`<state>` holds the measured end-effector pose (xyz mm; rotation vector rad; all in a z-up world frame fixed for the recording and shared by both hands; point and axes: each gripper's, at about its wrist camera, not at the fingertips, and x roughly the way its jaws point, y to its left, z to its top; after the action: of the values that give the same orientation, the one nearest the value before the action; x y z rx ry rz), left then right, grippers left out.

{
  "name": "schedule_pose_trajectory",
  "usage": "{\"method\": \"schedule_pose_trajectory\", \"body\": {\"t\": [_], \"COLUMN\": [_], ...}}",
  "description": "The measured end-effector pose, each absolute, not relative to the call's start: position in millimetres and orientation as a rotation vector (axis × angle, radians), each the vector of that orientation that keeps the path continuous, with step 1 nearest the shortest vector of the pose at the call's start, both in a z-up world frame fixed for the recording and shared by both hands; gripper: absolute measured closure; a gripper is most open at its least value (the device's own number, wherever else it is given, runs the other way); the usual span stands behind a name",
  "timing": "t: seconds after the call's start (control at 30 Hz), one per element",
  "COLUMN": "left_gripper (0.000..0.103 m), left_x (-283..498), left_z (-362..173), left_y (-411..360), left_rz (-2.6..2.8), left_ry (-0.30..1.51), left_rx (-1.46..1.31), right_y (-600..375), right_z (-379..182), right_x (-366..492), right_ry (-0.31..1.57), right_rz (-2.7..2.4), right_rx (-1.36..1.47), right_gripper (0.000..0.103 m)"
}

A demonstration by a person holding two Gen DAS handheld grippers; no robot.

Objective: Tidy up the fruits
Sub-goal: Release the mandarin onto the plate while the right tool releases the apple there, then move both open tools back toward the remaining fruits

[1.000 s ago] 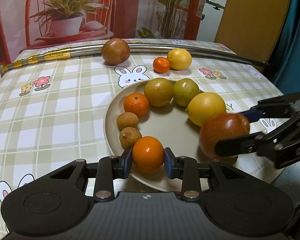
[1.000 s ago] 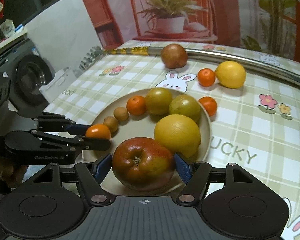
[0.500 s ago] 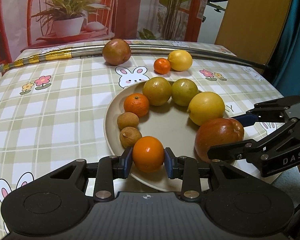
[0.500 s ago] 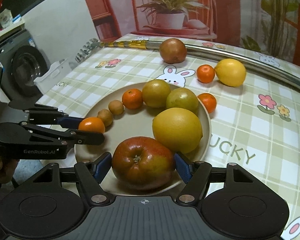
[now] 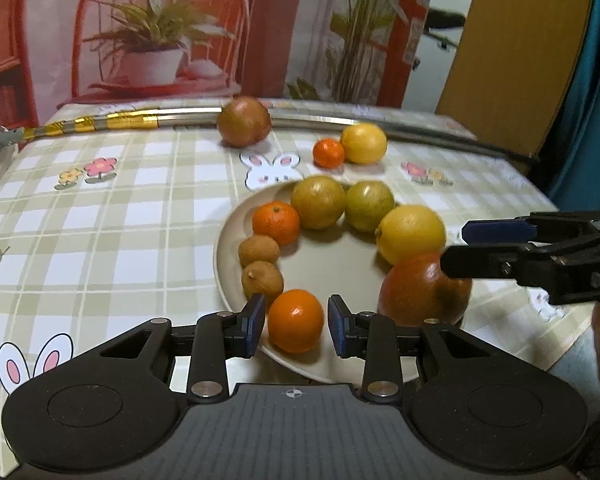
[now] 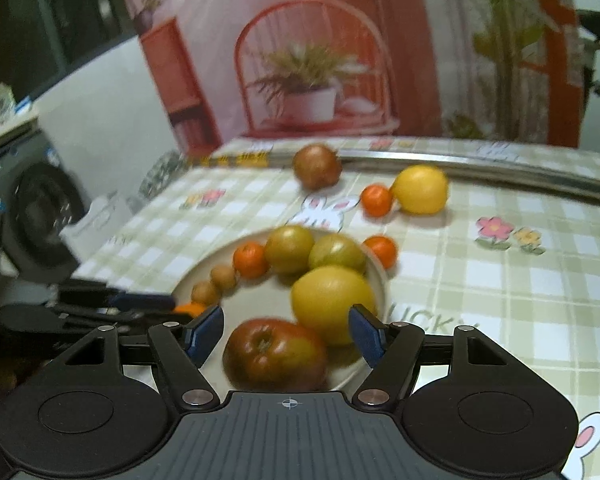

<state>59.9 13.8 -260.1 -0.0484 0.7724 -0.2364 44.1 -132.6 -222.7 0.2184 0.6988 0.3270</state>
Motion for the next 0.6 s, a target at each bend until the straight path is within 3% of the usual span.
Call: {"method": "schedule_pose_trajectory", "body": {"t": [0.6], "left_gripper": [0.066], "left_x": [42], "left_z": [-247], "left_y": [9], "left_rz": [-0.181], "left_ry": [0.669], "left_rx": [-0.076], "right_y": [-148], "right_z": [-227], "right_x": [37], "right_ry": [0.639], "right_rz": [0.178], "right_rx": [0.253], "right_gripper": [0.037]}}
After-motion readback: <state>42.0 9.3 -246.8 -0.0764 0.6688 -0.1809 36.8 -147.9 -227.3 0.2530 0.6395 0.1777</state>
